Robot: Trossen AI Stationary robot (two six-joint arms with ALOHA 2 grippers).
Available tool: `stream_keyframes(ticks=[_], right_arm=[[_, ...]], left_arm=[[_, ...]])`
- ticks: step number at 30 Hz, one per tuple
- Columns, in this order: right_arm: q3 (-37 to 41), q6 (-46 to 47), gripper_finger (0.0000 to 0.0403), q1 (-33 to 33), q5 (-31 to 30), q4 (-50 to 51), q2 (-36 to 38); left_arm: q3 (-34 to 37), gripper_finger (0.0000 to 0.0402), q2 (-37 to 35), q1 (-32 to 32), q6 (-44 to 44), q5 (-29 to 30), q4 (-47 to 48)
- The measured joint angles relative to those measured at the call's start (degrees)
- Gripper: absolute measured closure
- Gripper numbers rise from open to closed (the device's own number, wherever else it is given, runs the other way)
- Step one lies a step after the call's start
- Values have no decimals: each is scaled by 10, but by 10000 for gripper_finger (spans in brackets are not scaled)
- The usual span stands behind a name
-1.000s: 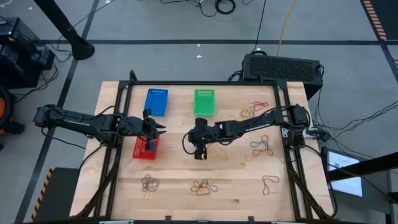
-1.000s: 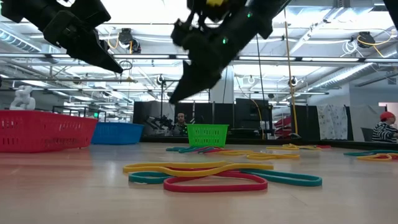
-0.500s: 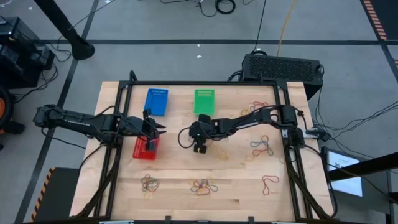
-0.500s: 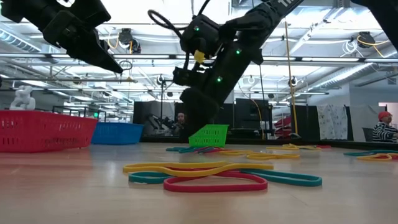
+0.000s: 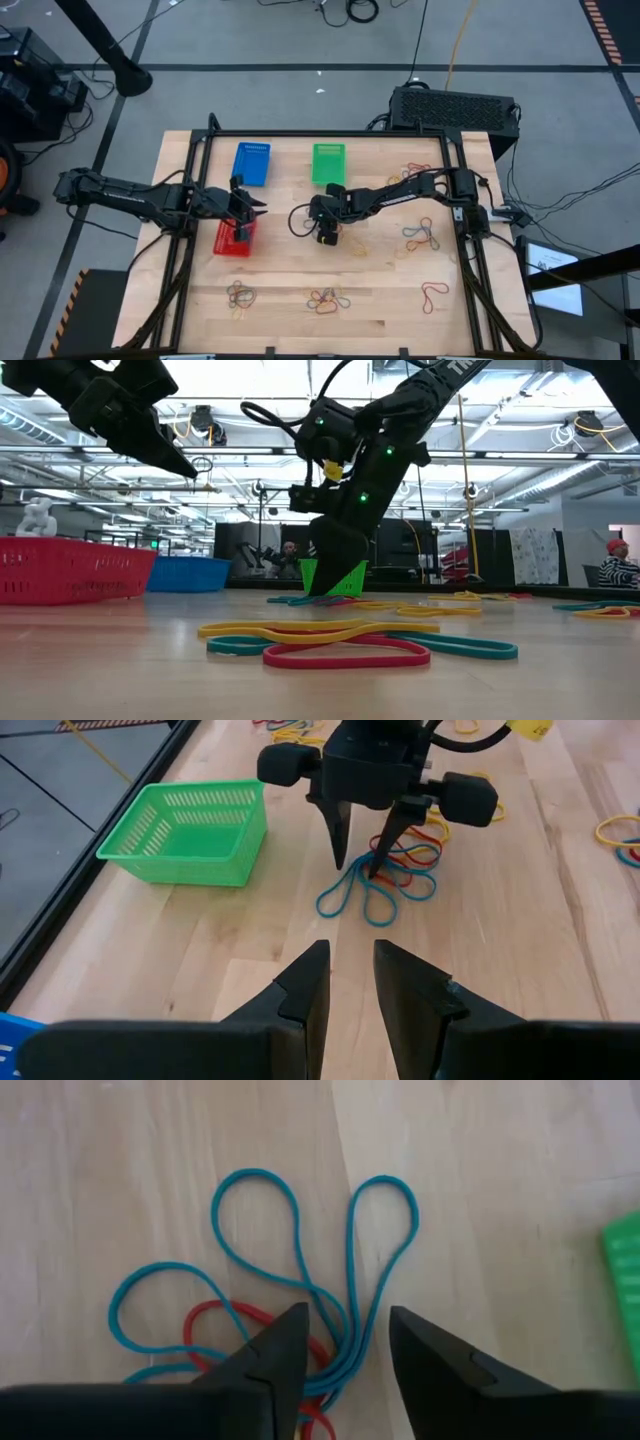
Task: Sort rubber bands into baskets
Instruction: Put the blue rubber band into the red basket
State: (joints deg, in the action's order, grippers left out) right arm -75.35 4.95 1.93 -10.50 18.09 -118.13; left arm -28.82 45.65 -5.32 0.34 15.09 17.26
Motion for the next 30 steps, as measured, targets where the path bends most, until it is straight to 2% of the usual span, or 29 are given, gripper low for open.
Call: stream_keyframes(ticks=[4,8,10,19,28,30], right_arm=[[0,0,299,0,1,1,0],[1,2,371,3,4,1,0],[1,4,393,6,4,0,-1],[-12,0,402,-3,-5,-33,46],[-11,-11,402,-50,-6,-69,120],[-11,-13,403,-63,-22,-72,135]], left_arm=[[0,311,0,0,0,0,0],[0,311,0,0,0,0,0],[0,311,0,0,0,0,0],[0,311,0,0,0,-1,0],[0,311,0,0,0,-1,5],[0,311,0,0,0,-1,7]])
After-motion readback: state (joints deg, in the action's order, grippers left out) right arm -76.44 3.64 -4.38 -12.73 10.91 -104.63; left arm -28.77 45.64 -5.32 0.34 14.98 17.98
